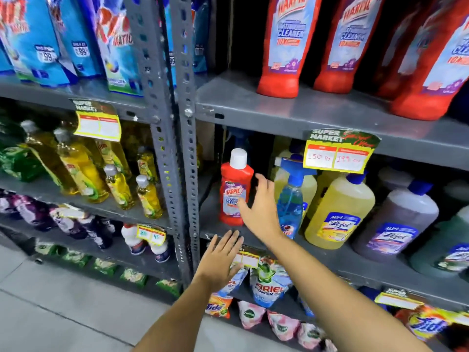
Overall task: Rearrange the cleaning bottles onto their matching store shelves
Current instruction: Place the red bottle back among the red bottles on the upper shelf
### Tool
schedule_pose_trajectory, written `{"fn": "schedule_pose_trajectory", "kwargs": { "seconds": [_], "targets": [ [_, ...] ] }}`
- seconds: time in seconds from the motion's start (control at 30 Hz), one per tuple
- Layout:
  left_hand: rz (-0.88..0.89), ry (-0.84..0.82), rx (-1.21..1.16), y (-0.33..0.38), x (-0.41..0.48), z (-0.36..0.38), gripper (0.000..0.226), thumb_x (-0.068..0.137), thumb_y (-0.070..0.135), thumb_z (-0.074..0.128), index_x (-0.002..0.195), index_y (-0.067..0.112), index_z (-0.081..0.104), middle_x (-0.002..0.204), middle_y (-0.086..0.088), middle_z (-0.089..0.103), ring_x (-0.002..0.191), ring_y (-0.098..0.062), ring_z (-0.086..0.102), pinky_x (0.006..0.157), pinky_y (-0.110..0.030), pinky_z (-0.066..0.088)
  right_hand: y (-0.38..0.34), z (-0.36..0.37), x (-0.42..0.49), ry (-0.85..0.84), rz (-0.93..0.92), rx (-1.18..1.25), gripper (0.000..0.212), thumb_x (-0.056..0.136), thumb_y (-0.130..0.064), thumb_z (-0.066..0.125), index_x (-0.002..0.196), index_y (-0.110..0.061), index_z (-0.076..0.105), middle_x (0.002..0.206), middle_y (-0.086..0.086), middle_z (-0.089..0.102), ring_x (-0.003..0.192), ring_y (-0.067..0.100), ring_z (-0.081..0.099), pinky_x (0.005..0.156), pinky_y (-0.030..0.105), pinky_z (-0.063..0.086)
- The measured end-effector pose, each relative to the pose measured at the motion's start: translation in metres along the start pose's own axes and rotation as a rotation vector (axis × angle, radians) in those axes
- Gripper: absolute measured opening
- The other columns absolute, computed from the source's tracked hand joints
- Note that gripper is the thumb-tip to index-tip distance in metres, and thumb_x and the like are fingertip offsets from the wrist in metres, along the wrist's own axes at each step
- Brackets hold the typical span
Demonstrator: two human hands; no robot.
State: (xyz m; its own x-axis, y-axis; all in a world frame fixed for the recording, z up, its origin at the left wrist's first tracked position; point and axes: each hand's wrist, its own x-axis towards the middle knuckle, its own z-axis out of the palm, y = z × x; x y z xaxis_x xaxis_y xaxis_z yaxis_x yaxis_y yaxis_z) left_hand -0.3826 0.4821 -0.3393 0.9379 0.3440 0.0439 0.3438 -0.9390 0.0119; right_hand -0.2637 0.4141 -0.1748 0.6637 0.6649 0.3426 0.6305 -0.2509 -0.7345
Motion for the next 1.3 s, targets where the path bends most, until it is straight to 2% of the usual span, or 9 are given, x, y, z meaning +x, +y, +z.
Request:
{"fn": "schedule_pose_trajectory", "kwargs": {
  "seconds": [0.1, 0.2, 0.37, 0.53, 0.7, 0.83, 1.0, 1.17, 1.3],
  "targets": [
    [0.011, -0.006, 0.002, 0.0, 0.002, 0.0, 0.069, 0.1, 0.056, 0.021, 0.153, 0.021, -0.006, 0.162, 0.0, -0.006, 0.148, -0.021, -0.009, 0.119, -0.049, -0.003, 0.006, 0.013, 0.022, -0.117, 0.214, -0.018, 0.089, 0.084, -0.027, 0.073, 0.151, -0.004, 0.019, 0.145, 0.016, 0.036, 0.131, 0.031, 0.044, 0.102, 0.034, 0.037],
    [0.002, -0.003, -0.011, 0.0, 0.002, 0.001, 0.068, 0.1, 0.054, 0.022, 0.153, 0.021, -0.005, 0.163, -0.001, -0.006, 0.148, -0.021, -0.009, 0.12, -0.048, -0.003, 0.016, 0.026, 0.036, -0.157, 0.316, 0.123, 0.076, 0.075, -0.026, 0.082, 0.137, -0.007, 0.042, 0.132, 0.014, 0.057, 0.123, 0.029, 0.057, 0.102, 0.039, 0.046],
    [0.004, 0.007, -0.049, 0.001, -0.001, -0.004, 0.066, 0.101, 0.053, 0.021, 0.153, 0.019, -0.002, 0.163, -0.002, -0.004, 0.149, -0.02, -0.008, 0.121, -0.047, -0.001, 0.027, 0.031, 0.04, -0.091, 0.273, 0.146, 0.047, 0.075, -0.02, 0.082, 0.116, -0.009, 0.061, 0.114, 0.01, 0.071, 0.103, 0.025, 0.067, 0.093, 0.044, 0.054],
    [-0.01, -0.009, -0.032, 0.003, -0.002, -0.009, 0.067, 0.1, 0.055, 0.016, 0.152, 0.02, -0.008, 0.162, -0.001, -0.011, 0.148, -0.02, -0.014, 0.121, -0.045, -0.005, 0.014, 0.019, 0.024, -0.04, 0.228, 0.073, 0.042, 0.075, -0.02, 0.082, 0.112, -0.008, 0.066, 0.11, 0.009, 0.073, 0.1, 0.024, 0.068, 0.087, 0.036, 0.054],
    [0.011, -0.004, -0.017, 0.007, -0.003, -0.016, 0.072, 0.098, 0.061, 0.013, 0.153, 0.018, -0.003, 0.163, -0.002, -0.006, 0.148, -0.021, -0.013, 0.119, -0.046, -0.01, -0.026, -0.031, -0.014, -0.025, 0.126, 0.14, 0.041, 0.075, -0.021, 0.082, 0.112, -0.012, 0.068, 0.106, 0.003, 0.074, 0.097, 0.019, 0.069, 0.087, 0.041, 0.057],
    [0.127, 0.235, -0.054, 0.005, 0.001, -0.054, 0.07, 0.098, 0.062, 0.021, 0.151, 0.016, 0.023, 0.161, -0.003, 0.014, 0.148, -0.024, 0.012, 0.117, -0.046, -0.003, -0.09, -0.094, -0.02, 0.004, -0.055, 0.259, 0.034, 0.068, -0.015, 0.086, 0.089, -0.032, 0.066, 0.089, -0.01, 0.074, 0.084, 0.007, 0.07, 0.082, 0.035, 0.058],
    [0.19, 0.605, -0.106, -0.004, 0.012, -0.164, 0.06, 0.097, 0.047, 0.041, 0.147, 0.015, 0.035, 0.159, -0.008, 0.02, 0.148, -0.024, 0.012, 0.12, -0.046, 0.007, -0.164, -0.187, -0.004, 0.091, -0.288, 0.473, 0.032, 0.066, -0.003, 0.085, 0.094, -0.005, 0.07, 0.091, 0.006, 0.076, 0.082, 0.018, 0.072, 0.079, 0.035, 0.06],
    [0.291, 1.008, -0.127, 0.01, 0.026, -0.281, 0.05, 0.098, 0.032, 0.045, 0.142, 0.009, 0.043, 0.153, -0.011, 0.032, 0.146, -0.024, 0.02, 0.12, -0.043, 0.012, -0.202, -0.274, 0.029, 0.215, -0.422, 0.434, 0.032, 0.074, -0.007, 0.081, 0.103, -0.003, 0.068, 0.101, 0.015, 0.074, 0.096, 0.027, 0.072, 0.077, 0.039, 0.061],
    [0.263, 0.938, -0.045, 0.025, 0.053, -0.335, 0.055, 0.098, 0.038, 0.041, 0.145, 0.01, 0.037, 0.154, -0.009, 0.034, 0.146, -0.024, 0.021, 0.119, -0.047, 0.018, -0.202, -0.311, 0.071, 0.245, -0.364, 0.327, 0.033, 0.076, -0.009, 0.08, 0.106, -0.001, 0.068, 0.106, 0.022, 0.072, 0.092, 0.03, 0.072, 0.072, 0.046, 0.059]
  ]
}}
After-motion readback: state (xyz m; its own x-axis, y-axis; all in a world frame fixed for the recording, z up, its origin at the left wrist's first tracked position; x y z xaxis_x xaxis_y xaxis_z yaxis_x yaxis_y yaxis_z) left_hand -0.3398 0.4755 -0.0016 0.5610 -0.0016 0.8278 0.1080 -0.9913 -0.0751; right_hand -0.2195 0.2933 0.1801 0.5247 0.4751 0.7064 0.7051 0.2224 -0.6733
